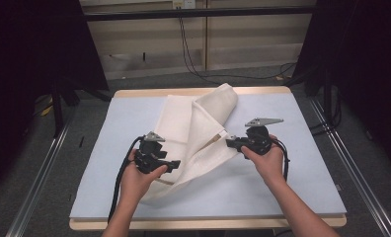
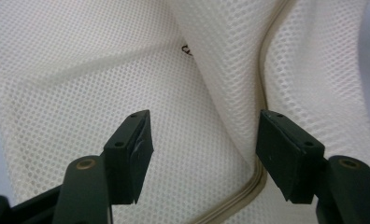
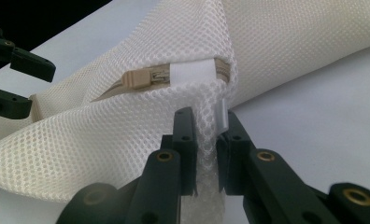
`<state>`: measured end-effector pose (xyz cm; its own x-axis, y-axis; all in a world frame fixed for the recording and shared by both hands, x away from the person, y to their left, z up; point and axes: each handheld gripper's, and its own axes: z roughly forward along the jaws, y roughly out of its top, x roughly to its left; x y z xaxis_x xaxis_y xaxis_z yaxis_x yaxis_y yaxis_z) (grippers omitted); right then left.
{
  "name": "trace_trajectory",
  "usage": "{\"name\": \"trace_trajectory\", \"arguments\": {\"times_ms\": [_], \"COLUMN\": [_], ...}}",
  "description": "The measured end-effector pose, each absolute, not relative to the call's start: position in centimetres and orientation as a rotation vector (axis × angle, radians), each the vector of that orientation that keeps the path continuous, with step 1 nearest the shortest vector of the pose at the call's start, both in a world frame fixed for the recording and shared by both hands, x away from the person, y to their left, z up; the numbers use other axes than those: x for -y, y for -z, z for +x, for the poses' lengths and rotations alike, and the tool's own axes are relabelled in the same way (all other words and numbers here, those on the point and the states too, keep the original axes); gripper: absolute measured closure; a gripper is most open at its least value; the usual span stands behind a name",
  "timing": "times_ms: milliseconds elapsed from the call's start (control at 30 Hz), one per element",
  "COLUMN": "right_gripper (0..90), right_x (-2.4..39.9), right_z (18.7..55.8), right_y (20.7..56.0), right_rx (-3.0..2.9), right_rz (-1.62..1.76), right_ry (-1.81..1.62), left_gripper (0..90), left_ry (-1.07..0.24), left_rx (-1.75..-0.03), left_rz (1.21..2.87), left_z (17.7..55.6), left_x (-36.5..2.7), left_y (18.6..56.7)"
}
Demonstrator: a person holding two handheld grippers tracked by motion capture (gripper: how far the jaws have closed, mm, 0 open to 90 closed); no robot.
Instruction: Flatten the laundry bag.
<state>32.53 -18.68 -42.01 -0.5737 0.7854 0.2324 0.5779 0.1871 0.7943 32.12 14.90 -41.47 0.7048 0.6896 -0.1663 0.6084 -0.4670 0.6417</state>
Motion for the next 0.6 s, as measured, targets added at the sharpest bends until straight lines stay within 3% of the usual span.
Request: {"name": "trace_trajectory", "arguments": {"times_ms": [600], "right_gripper": [80.2], "right_x": [19.4], "right_z": [32.0], "right_y": [42.4], "right_rx": [-2.228], "right_rz": [1.336], "right_ry": [-1.338], "left_gripper": [38.6], "left_ry": [-0.165], "left_rx": [-1.081], "left_rz": [2.192], "left_z": [32.3], "left_x": [-17.3], "left_y": [43.3]}}
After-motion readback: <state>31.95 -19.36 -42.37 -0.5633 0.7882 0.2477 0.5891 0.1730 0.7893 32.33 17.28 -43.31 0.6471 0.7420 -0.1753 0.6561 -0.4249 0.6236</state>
